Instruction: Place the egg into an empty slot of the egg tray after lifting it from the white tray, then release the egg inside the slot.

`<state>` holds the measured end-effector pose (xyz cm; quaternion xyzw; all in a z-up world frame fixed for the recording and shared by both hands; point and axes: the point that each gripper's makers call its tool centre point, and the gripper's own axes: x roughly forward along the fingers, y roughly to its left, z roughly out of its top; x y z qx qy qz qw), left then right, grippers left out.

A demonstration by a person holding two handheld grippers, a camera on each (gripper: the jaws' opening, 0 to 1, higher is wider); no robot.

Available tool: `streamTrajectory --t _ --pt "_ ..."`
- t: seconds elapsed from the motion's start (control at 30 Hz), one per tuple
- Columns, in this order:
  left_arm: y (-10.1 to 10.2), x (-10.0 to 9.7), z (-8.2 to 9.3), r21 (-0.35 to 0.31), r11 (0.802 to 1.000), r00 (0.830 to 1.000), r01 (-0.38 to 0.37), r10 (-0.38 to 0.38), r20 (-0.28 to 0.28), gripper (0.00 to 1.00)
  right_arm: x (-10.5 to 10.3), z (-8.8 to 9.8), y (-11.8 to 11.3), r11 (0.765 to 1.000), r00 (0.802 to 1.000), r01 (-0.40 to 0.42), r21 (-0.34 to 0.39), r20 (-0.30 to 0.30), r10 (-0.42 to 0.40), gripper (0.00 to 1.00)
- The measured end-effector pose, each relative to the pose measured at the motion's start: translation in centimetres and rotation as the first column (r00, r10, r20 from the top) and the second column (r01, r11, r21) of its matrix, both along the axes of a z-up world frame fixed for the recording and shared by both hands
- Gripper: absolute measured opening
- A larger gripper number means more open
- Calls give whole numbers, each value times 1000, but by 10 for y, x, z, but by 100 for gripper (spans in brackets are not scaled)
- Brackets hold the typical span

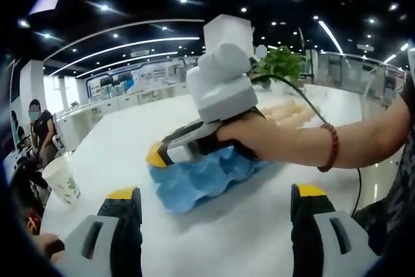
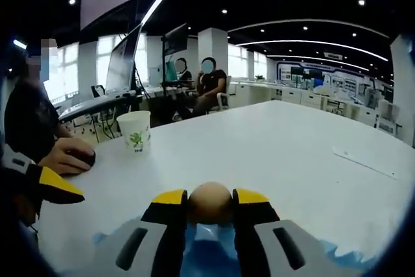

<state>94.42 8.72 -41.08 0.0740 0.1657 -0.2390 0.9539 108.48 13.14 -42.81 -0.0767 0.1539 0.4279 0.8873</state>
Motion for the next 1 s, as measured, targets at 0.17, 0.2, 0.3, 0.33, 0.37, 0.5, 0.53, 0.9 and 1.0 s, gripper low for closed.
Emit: streamTrajectory --t 0.17,0.2,0.3,0.33,0.37,0.5,0.53,0.9,1.0 --pt "0 1 1 3 1000 1000 2 -2 2 97 0 1 -1 1000 1000 -12 6 4 12 28" --pt "0 1 1 4 1000 1000 2 -2 1 97 0 2 -1 1000 1000 -14 13 -2 14 28" --pt "-1 1 0 4 1000 1000 5 -5 -3 97 0 2 -1 1000 1000 -20 22 -4 20 28" --pt "-1 1 0 5 1000 1000 6 -6 -4 98 0 3 -1 999 1000 -23 28 -4 24 29" --pt "-2 1 0 6 1000 1000 8 -8 -3 98 0 3 0 999 1000 -25 32 -6 25 29" --pt "-2 1 -1 7 1000 1000 7 -7 -7 98 -1 4 0 999 999 -37 36 -2 37 31" --pt "-2 1 -1 8 1000 1000 7 -6 -9 98 -1 5 0 999 999 -38 38 -2 38 31" --pt "-2 1 -2 6 1000 1000 7 -7 -11 99 0 18 -7 993 999 -45 105 27 42 36" --pt "-1 1 -3 7 1000 1000 5 -5 -12 99 0 22 -13 994 999 -37 98 43 32 41"
